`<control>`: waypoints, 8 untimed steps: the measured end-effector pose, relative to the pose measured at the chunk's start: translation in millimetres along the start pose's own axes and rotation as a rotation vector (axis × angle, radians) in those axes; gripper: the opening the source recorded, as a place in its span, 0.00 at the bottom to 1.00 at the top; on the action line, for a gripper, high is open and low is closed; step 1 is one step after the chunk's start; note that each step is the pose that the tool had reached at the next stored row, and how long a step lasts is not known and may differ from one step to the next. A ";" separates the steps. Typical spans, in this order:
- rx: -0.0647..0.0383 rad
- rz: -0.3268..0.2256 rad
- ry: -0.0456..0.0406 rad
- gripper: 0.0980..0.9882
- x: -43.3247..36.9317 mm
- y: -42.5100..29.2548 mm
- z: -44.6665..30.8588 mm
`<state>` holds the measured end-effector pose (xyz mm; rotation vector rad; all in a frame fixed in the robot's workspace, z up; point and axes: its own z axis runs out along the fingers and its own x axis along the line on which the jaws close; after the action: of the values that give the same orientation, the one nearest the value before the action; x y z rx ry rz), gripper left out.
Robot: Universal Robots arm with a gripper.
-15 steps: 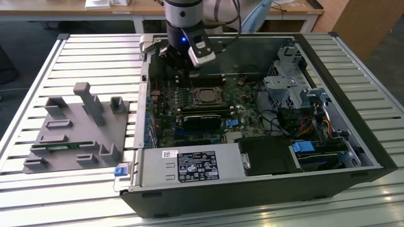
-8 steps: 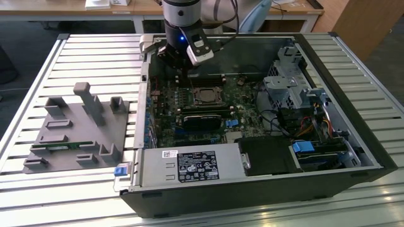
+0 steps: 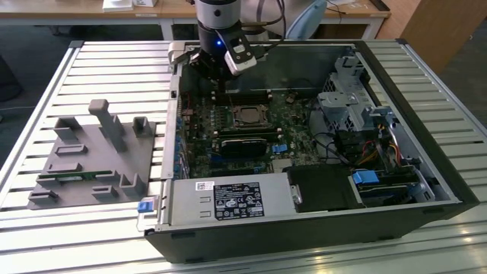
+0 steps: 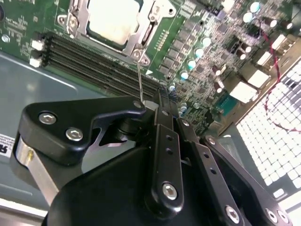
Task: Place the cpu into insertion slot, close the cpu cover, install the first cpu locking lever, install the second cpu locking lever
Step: 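Install the first cpu locking lever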
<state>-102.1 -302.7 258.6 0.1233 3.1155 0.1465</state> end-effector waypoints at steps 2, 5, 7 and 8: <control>0.000 -0.001 0.0001 0.01 -0.6 0.6 0.2; 0.000 -0.001 0.0001 0.01 -4.8 1.2 0.5; 0.000 -0.001 0.0001 0.01 -9.0 1.6 0.7; 0.000 -0.001 0.0001 0.01 -10.8 1.8 0.8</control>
<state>-91.2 -301.7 258.2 0.1223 3.1156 0.1467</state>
